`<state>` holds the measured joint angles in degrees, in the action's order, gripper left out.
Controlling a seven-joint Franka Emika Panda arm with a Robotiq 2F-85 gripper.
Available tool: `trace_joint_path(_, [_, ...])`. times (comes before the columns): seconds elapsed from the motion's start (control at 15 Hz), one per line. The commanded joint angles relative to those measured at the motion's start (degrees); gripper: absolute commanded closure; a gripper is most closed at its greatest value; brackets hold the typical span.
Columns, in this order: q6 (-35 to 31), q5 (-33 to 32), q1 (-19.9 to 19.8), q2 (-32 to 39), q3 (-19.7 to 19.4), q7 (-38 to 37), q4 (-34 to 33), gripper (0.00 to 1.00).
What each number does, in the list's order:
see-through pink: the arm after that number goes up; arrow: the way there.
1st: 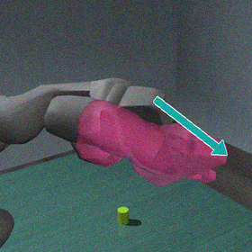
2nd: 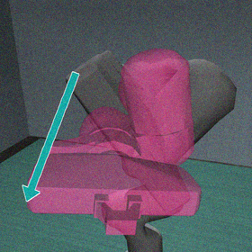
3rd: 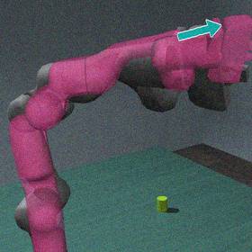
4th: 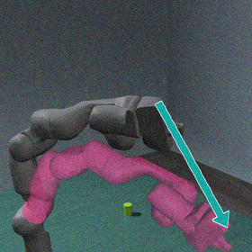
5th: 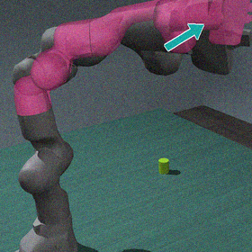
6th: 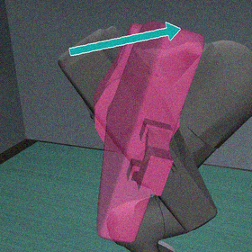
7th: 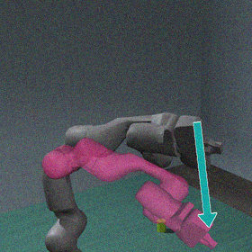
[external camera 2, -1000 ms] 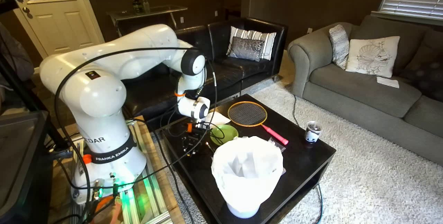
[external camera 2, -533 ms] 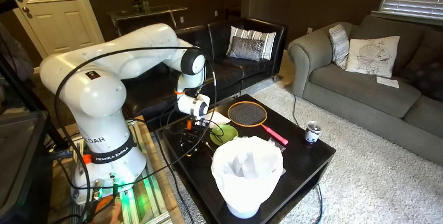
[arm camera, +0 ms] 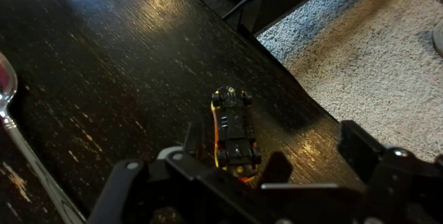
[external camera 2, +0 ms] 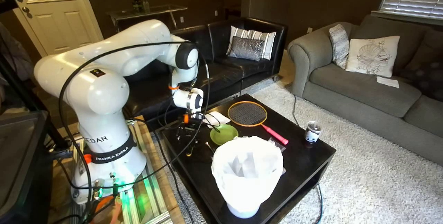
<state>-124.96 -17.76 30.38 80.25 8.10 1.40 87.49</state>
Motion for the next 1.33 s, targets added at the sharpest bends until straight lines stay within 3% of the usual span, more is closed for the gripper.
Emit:
trace_joint_path(0.0, [6.0,-1.9,2.7,2.2,-1.0,0.2,-5.2,0.0])
trace_joint_path(0.6, [12.6,-3.0,5.8,7.7,-1.3,2.3,-14.2,0.0])
trace_joint_path(0.67, [10.3,-1.7,4.6,5.1,-0.9,1.5,-10.0,0.0])
trace_joint_path(1.27, [14.5,-3.1,7.0,5.9,-2.7,1.3,-11.4,0.0])
